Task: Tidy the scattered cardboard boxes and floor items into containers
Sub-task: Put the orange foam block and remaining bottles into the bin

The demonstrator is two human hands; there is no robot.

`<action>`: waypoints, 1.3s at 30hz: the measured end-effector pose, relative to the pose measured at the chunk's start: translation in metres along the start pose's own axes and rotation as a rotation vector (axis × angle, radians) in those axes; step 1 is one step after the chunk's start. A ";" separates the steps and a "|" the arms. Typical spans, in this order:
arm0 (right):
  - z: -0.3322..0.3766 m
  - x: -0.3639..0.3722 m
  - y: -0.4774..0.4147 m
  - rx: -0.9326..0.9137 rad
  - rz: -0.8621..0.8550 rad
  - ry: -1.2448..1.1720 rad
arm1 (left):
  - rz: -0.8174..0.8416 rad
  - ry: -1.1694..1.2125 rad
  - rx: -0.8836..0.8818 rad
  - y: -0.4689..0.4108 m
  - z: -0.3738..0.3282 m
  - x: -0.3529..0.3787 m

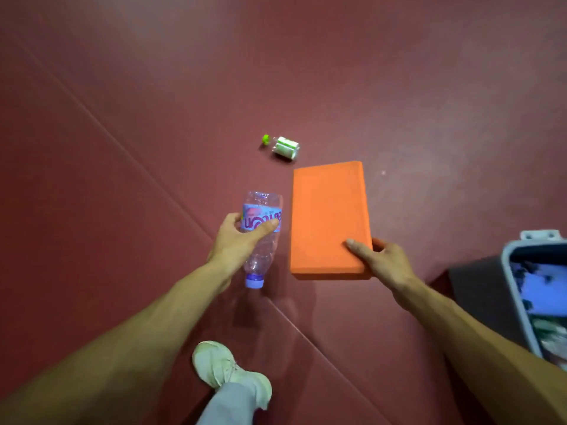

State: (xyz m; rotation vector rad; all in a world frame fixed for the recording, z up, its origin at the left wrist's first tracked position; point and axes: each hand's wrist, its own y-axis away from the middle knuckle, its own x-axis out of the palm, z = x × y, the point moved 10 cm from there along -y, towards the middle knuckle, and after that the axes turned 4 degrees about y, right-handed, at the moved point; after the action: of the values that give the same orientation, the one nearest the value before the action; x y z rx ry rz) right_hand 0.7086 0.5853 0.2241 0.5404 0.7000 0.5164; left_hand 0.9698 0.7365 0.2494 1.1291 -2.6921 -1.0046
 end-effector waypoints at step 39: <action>-0.482 -0.410 -0.074 0.650 -0.418 -0.962 | 0.698 -0.756 0.050 0.064 0.013 0.750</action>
State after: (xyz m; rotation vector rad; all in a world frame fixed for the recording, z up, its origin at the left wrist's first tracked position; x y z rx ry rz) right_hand 0.1171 0.4200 0.0561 1.1076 0.0123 -0.3989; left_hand 0.3779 0.2860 0.1340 -0.3229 -3.2280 -1.3839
